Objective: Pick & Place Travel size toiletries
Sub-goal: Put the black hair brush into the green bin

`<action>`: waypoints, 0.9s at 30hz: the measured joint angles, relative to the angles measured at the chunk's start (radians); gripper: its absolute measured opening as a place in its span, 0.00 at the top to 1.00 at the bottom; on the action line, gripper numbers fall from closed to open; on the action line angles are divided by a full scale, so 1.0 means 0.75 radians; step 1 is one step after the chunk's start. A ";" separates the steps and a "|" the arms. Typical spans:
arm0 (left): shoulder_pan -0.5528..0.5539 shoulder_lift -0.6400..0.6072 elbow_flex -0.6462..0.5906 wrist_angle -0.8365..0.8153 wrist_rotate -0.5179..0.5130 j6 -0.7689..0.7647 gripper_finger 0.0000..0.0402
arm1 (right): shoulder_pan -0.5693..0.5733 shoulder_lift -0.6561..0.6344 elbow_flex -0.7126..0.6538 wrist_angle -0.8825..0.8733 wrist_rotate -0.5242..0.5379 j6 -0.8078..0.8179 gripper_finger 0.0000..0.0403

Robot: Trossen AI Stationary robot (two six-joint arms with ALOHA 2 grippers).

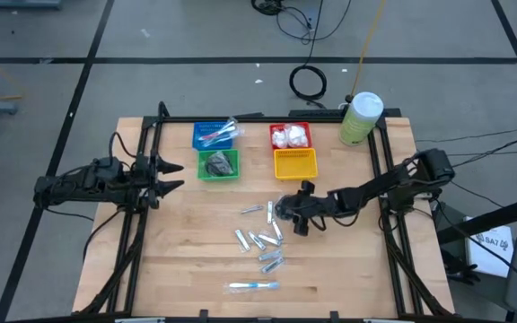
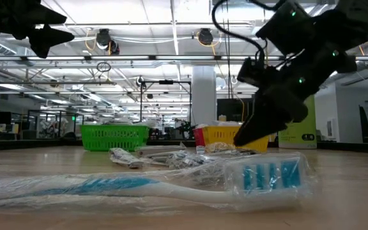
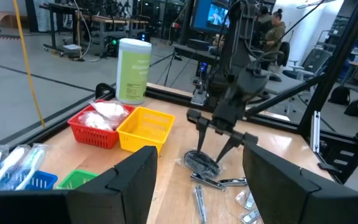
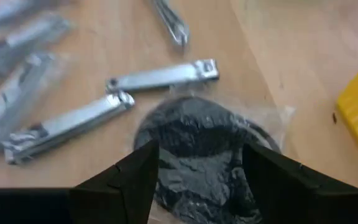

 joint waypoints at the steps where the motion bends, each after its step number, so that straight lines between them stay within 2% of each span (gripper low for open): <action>1: 0.000 0.000 0.000 -0.001 0.000 0.000 0.42 | 0.000 0.018 0.000 0.004 0.000 0.001 0.46; 7: 0.000 0.000 0.000 -0.007 0.000 0.001 0.42 | 0.000 0.084 0.005 -0.009 0.006 0.080 0.47; 12: 0.000 0.000 0.000 -0.009 -0.001 0.003 0.42 | -0.001 0.092 0.006 -0.026 0.005 0.129 0.53; 27: -0.001 0.009 0.001 -0.039 -0.001 -0.032 0.42 | -0.001 0.088 0.001 0.020 -0.044 0.137 0.96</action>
